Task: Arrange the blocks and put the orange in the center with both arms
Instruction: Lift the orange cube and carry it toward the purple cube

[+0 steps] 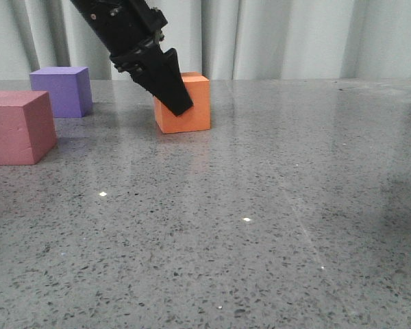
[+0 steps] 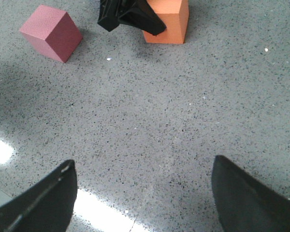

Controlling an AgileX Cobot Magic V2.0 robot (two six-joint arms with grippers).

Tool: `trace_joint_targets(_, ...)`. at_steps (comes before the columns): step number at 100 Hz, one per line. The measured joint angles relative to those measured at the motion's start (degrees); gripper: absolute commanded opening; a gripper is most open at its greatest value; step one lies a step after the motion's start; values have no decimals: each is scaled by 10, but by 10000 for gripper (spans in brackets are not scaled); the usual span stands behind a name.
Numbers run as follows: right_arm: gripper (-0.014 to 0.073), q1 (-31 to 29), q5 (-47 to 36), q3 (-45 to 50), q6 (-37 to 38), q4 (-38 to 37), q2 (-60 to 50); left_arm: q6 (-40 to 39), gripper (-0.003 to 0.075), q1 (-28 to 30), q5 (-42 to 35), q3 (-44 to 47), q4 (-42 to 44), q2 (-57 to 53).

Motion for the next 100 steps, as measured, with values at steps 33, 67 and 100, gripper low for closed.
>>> trace_joint_targets(33, 569, 0, 0, 0, 0, 0, 0, -157, 243, 0, 29, -89, 72, -10)
trace_joint_targets(67, 569, 0, 0, 0, 0, 0, 0, -496, 243, 11, 47, -114, 237, -103)
trace_joint_targets(100, 569, 0, 0, 0, 0, 0, 0, -710, 243, 31, 113, -84, 361, -165)
